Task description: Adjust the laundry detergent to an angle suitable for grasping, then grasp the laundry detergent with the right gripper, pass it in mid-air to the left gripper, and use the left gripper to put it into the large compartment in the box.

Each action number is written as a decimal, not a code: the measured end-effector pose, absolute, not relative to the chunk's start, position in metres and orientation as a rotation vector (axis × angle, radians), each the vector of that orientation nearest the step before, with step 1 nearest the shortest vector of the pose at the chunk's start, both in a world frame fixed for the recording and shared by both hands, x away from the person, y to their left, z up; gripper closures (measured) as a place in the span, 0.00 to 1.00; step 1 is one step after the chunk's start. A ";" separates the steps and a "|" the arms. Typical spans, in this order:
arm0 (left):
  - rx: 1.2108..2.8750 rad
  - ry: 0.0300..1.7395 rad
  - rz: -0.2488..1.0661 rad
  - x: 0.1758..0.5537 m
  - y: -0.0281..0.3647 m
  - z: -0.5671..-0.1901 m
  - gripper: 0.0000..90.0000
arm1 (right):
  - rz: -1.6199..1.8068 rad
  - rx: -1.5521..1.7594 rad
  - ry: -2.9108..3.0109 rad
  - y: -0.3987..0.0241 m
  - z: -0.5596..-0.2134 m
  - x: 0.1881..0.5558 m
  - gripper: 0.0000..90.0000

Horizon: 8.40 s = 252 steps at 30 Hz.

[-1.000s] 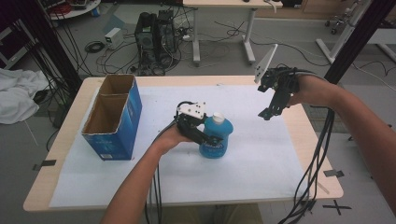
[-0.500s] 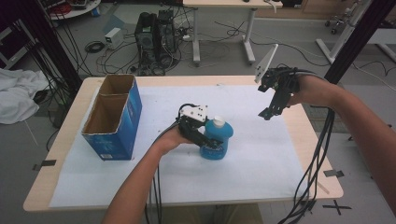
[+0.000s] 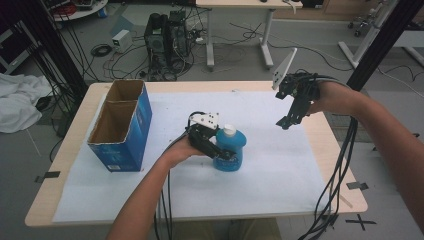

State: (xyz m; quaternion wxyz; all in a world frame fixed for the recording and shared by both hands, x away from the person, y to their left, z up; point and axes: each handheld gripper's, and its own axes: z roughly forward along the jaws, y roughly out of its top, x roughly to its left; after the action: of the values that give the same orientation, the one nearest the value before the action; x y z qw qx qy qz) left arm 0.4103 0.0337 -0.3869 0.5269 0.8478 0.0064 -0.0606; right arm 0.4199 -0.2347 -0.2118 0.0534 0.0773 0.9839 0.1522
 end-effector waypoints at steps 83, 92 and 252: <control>2.202 0.447 0.211 0.400 0.130 -0.310 0.12 | 0.475 0.231 2.973 -0.235 -0.213 0.416 0.01; 2.341 0.459 0.230 0.410 0.125 -0.285 0.12 | 0.480 0.228 2.974 -0.236 -0.214 0.417 0.01; 2.670 0.256 0.113 0.459 0.105 -0.250 0.12 | 0.745 0.219 2.996 -0.238 -0.252 0.420 0.01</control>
State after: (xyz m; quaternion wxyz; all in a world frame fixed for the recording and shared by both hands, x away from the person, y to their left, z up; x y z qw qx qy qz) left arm 0.4587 0.1054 -0.2500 0.2265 0.9687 0.0928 0.0410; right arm 0.4202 -0.2383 -0.2522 0.0233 0.0707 0.9677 0.2407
